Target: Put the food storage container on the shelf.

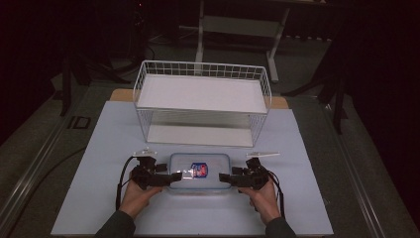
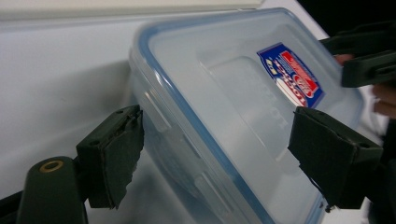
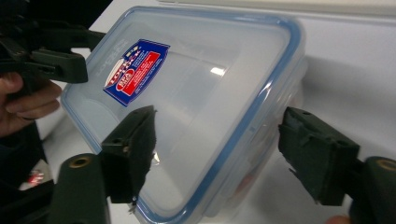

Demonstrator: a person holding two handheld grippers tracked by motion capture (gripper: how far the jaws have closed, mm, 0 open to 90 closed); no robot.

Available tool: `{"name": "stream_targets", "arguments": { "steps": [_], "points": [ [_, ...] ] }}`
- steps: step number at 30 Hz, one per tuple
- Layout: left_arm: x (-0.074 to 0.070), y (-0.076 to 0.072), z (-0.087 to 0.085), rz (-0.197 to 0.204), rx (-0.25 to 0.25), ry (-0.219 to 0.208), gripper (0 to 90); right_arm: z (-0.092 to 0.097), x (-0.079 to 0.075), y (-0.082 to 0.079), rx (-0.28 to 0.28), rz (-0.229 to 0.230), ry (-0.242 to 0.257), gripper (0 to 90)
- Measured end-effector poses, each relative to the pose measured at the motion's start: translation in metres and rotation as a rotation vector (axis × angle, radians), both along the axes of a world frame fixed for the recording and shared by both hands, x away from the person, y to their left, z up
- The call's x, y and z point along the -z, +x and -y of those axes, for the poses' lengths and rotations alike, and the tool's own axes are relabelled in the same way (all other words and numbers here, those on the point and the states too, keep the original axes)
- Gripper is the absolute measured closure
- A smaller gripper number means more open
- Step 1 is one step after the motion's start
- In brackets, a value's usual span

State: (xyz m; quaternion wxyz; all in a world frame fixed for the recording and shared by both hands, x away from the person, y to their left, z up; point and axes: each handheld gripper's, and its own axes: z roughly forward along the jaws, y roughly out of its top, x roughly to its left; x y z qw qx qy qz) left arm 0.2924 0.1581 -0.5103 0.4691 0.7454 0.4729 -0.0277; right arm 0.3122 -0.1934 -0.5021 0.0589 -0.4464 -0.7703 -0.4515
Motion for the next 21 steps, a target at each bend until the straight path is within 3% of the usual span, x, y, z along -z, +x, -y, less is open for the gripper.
{"name": "stream_targets", "arguments": {
  "steps": [6, 8, 11, 14, 17, 21],
  "points": [
    [0.007, 0.005, -0.003, -0.085, 0.021, -0.075, 18.6, -0.001, 0.005, 0.003, 0.002, -0.072, 0.033, 21.2],
    [0.007, 0.004, -0.003, -0.092, 0.013, -0.081, 19.0, -0.001, 0.008, 0.005, -0.003, -0.115, 0.064, 21.6],
    [0.006, 0.004, -0.007, -0.116, -0.005, -0.106, 22.6, 0.000, 0.009, 0.005, 0.001, -0.129, 0.077, 23.9],
    [0.004, 0.002, -0.011, -0.117, -0.002, -0.118, 30.7, 0.006, 0.008, 0.003, -0.002, -0.124, 0.098, 30.5],
    [-0.001, -0.005, -0.014, -0.088, 0.008, -0.112, 35.0, 0.011, 0.006, 0.000, -0.007, -0.122, 0.118, 36.6],
    [-0.003, -0.014, -0.018, -0.075, 0.012, -0.139, 42.1, 0.017, 0.003, -0.007, -0.019, -0.105, 0.139, 43.9]
  ]
}}
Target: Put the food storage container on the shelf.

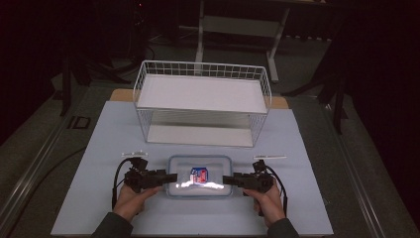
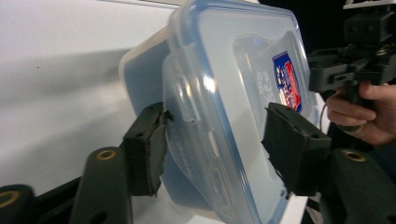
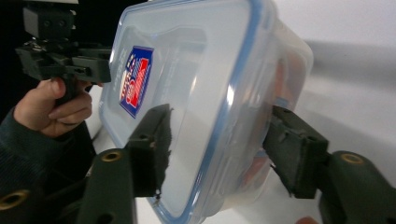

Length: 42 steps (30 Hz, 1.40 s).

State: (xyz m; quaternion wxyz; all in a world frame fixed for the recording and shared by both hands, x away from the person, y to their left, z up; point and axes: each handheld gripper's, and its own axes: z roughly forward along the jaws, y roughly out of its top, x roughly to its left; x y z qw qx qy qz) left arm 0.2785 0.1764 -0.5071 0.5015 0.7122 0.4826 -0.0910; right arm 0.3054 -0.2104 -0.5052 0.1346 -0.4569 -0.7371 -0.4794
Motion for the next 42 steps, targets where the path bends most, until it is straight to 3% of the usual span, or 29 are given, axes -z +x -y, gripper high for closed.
{"name": "stream_targets", "arguments": {
  "steps": [5, 12, 24, 42],
  "points": [
    [-0.003, -0.009, -0.003, 0.018, 0.016, 0.001, 47.6, 0.007, -0.002, -0.007, -0.028, 0.021, 0.022, 50.3],
    [-0.004, -0.015, 0.001, 0.022, -0.020, 0.011, 46.8, 0.005, -0.003, -0.011, -0.024, 0.050, 0.006, 49.2],
    [-0.009, -0.019, 0.003, 0.043, -0.029, 0.035, 48.0, 0.004, -0.006, -0.015, -0.007, 0.053, 0.003, 51.1],
    [-0.017, -0.022, 0.001, 0.086, -0.059, 0.014, 48.6, 0.002, -0.013, -0.017, 0.005, 0.100, 0.016, 51.5]
  ]
}}
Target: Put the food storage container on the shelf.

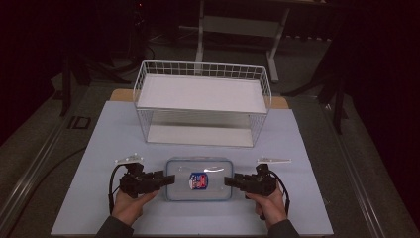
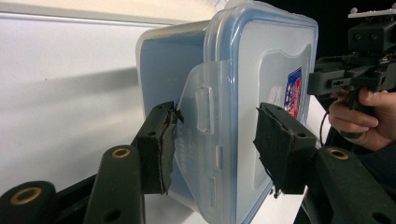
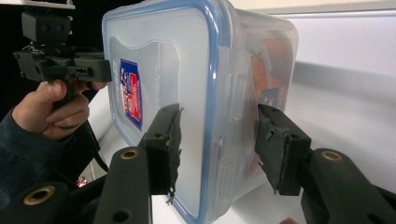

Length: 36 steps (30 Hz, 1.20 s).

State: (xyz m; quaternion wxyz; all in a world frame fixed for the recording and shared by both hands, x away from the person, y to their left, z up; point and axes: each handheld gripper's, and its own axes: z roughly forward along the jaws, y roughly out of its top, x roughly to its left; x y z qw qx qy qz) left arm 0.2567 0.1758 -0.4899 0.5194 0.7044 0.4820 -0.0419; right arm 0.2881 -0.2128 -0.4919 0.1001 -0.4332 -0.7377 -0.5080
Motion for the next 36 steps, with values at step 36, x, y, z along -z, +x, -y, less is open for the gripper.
{"name": "stream_targets", "arguments": {
  "steps": [36],
  "points": [
    [-0.021, -0.003, -0.001, 0.094, -0.015, -0.024, 49.1, 0.000, -0.026, -0.002, 0.017, 0.117, 0.022, 51.6]
  ]
}}
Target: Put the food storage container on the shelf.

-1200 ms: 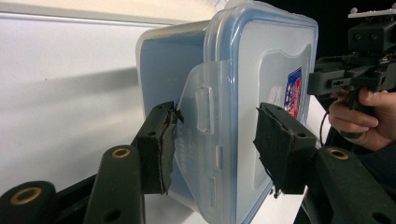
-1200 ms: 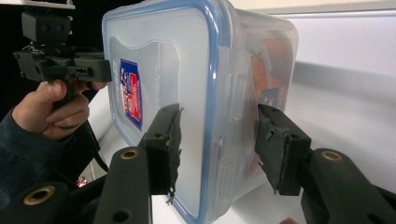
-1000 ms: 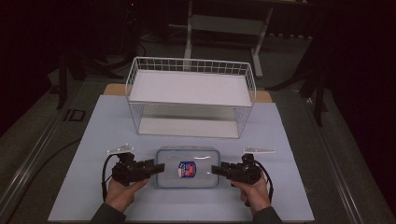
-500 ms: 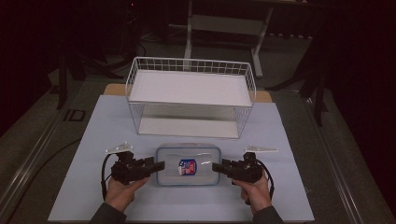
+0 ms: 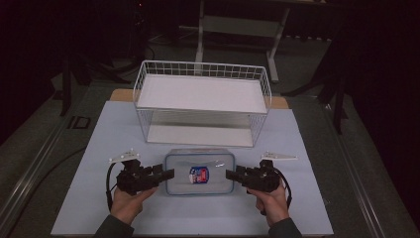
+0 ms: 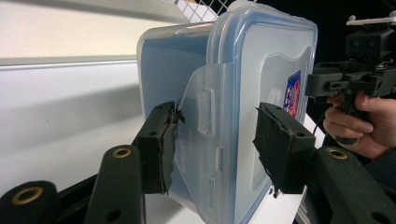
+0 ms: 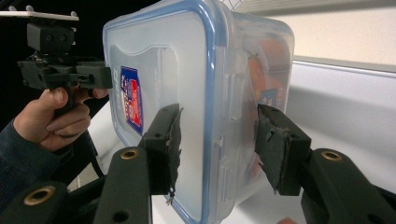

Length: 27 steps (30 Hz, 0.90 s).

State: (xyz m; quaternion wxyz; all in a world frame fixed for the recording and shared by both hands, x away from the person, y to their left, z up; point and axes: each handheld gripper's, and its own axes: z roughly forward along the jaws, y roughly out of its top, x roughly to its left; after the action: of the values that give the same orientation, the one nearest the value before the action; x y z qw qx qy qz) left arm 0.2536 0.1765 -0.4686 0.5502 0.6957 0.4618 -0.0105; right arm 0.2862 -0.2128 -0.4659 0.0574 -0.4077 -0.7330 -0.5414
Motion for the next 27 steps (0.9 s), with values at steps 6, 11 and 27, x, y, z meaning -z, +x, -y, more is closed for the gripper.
{"name": "stream_targets", "arguments": {
  "steps": [6, 11, 27],
  "points": [
    [-0.002, 0.000, 0.000, 0.008, 0.002, -0.001, 49.1, 0.000, -0.002, 0.000, 0.000, 0.011, 0.004, 51.6],
    [-0.006, -0.001, -0.001, 0.021, 0.001, -0.006, 49.1, 0.001, -0.006, -0.001, 0.003, 0.027, 0.009, 51.8],
    [-0.027, 0.001, -0.003, 0.068, -0.001, -0.013, 49.2, 0.000, -0.023, -0.001, 0.005, 0.082, 0.040, 52.5]
  ]
}}
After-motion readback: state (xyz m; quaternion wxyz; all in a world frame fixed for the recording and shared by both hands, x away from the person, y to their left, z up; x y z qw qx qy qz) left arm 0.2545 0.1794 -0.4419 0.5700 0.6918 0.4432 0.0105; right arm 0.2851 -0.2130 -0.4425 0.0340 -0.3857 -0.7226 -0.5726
